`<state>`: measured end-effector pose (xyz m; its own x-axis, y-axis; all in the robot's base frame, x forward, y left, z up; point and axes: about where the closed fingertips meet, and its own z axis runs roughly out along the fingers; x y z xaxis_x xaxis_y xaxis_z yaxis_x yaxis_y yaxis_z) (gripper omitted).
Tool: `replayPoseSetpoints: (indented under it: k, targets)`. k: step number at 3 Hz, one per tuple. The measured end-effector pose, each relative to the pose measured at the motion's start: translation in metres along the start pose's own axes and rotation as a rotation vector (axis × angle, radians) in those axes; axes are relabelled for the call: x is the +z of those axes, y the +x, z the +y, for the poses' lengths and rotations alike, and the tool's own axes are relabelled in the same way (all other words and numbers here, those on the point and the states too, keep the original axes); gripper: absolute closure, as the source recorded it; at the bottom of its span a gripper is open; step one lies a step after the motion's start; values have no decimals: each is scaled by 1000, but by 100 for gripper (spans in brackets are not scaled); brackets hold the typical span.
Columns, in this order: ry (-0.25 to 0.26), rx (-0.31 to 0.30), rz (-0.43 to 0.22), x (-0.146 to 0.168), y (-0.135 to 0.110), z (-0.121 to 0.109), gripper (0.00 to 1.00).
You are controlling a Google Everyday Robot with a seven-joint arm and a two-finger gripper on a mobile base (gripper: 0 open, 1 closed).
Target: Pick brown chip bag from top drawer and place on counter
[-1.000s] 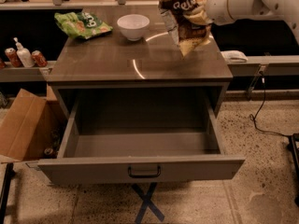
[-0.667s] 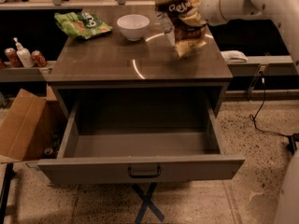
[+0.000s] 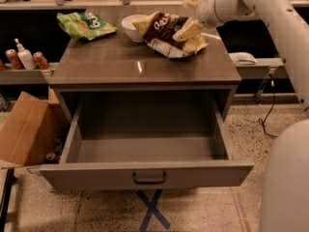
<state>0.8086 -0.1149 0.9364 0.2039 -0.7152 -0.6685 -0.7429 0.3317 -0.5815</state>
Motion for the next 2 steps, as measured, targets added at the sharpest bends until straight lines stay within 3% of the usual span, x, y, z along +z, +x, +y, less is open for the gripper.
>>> replayPoseSetpoints:
  k: [2]
  targets:
    - [1, 5, -10, 2, 0, -2, 0]
